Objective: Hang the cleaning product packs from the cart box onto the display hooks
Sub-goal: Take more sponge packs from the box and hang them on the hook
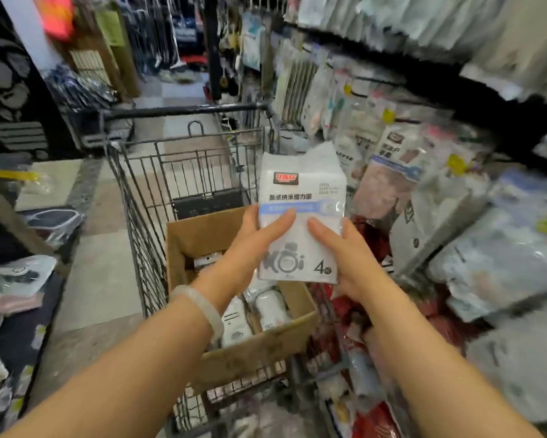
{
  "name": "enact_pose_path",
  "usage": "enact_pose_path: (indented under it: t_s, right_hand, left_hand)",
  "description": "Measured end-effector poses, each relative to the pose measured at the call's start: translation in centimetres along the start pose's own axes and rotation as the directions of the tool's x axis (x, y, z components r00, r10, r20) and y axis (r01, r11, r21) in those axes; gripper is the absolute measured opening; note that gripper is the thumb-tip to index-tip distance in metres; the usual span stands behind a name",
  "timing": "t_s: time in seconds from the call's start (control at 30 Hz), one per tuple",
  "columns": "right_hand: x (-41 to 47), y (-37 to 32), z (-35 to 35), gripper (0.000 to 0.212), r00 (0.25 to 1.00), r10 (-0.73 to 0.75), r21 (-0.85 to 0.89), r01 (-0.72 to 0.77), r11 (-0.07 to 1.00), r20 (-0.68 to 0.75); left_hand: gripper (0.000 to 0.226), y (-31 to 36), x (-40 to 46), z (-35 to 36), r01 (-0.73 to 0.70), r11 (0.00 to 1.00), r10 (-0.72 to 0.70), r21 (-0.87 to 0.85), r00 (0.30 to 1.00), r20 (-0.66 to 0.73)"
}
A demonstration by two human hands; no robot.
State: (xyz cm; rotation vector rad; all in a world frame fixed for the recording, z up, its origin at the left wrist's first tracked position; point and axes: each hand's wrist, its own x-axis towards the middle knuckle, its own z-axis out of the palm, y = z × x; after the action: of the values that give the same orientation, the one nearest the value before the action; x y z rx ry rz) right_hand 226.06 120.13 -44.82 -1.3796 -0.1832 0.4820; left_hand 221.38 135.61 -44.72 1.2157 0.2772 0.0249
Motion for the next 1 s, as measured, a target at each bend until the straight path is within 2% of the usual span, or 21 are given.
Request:
enact_pose_path:
  t_s: [0.13,0.23,0.33,0.4,0.47,0.53,0.6,0.7,0.83,0.87,0.93,1.0]
  right_hand:
    - [-10.2,-5.3,-1.6,0.064,0.986,-0.142,-0.070,0.136,0.988,-0.087]
    - [-16.6,-9.0,-2.9,0.063,0.948,-0.273,-0.126,0.254,0.959,-0.165]
    - [-23.2,-12.1,-4.3,0.069,0.890,-0.380,-0.208,0.333,0.919,-0.252]
    - [-27.8,-13.6,-5.3,0.080,0.840,-0.425,-0.293,0.335,0.895,-0.338]
    - [-32.6,-14.7,-6.1,0.091,0.785,-0.474,-0.375,0.332,0.866,-0.398]
    - [-37.6,-15.5,-6.6,0.099,0.766,-0.485,-0.423,0.307,0.852,-0.422]
    - [-41.9,-16.0,-7.2,0.091,0.744,-0.477,-0.421,0.288,0.860,-0.467]
    - [-49.1,-15.5,-8.0,0.053,0.654,-0.504,-0.451,0.267,0.852,-0.564]
    - [-58.0,-14.5,-4.5,0.038,0.483,-0.546,-0.492,0.246,0.835,-0.685]
    - [-60.3,-14.1,-4.1,0.033,0.453,-0.557,-0.495,0.259,0.830,-0.696]
    - [-63.7,-14.1,-3.4,0.031,0.420,-0.578,-0.506,0.279,0.816,-0.700]
    - [-66.6,-14.3,-3.1,0.035,0.379,-0.586,-0.514,0.281,0.811,-0.716]
  left_hand:
    - [0.102,2.7,-7.0,5.2,-0.060,0.997,0.054,0.055,0.992,0.117]
    - [0.101,5.1,-10.7,9.3,-0.145,0.984,0.114,0.106,0.959,0.258]
    - [0.098,6.8,-14.1,14.1,-0.223,0.964,0.140,0.145,0.888,0.438]
    - [0.097,7.3,-17.1,17.4,-0.270,0.952,0.149,0.147,0.824,0.547]
    - [0.094,7.4,-20.6,20.3,-0.296,0.950,0.176,0.096,0.767,0.616]
    - [0.092,7.4,-24.2,22.5,-0.284,0.958,0.190,0.040,0.732,0.654]
    - [0.093,7.3,-28.0,24.1,-0.270,0.963,0.201,-0.012,0.684,0.702]
    - [0.087,6.6,-33.7,24.9,-0.219,0.974,0.178,-0.055,0.597,0.782]
    - [0.079,5.0,-40.7,24.9,-0.092,0.995,0.078,-0.039,0.472,0.878]
    - [0.073,4.9,-42.6,25.1,-0.071,0.997,0.061,-0.032,0.458,0.887]
    - [0.046,5.1,-46.5,25.5,-0.034,0.998,0.062,-0.053,0.424,0.904]
    - [0.042,5.5,-49.3,26.0,-0.005,0.997,0.071,-0.076,0.408,0.910]
